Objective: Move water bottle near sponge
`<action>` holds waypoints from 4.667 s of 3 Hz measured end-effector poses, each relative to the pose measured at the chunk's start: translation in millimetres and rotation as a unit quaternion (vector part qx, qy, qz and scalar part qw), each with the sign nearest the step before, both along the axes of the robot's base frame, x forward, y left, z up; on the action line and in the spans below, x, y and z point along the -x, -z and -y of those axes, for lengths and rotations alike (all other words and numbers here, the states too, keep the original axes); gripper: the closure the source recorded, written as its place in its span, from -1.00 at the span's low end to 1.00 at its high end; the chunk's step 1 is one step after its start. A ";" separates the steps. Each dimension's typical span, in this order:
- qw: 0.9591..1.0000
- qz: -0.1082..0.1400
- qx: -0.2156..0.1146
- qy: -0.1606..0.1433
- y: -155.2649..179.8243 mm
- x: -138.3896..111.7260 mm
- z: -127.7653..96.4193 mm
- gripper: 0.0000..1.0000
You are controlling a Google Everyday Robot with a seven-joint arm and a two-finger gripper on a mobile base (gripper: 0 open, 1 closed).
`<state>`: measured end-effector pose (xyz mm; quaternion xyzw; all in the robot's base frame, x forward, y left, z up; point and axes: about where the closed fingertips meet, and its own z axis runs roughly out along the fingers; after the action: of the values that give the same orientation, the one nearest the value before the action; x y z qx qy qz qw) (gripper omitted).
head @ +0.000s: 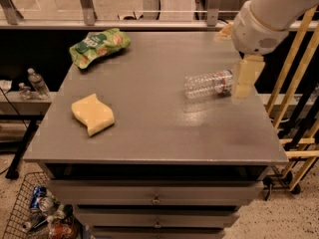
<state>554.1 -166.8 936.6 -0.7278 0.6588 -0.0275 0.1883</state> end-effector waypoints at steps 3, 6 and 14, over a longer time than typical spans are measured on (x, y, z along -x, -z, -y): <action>0.999 -0.033 0.008 -0.028 78.4 -91.1 -17.6 -1.00; 0.998 -0.054 0.006 -0.024 91.2 -87.9 -14.3 0.31; 0.983 -0.041 0.069 -0.164 63.6 -66.4 -216.8 1.00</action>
Offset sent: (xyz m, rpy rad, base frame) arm 0.1160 0.0196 -0.0874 -0.0016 0.0803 0.0606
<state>620.5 50.0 873.0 -0.8378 0.5342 -0.0122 0.1124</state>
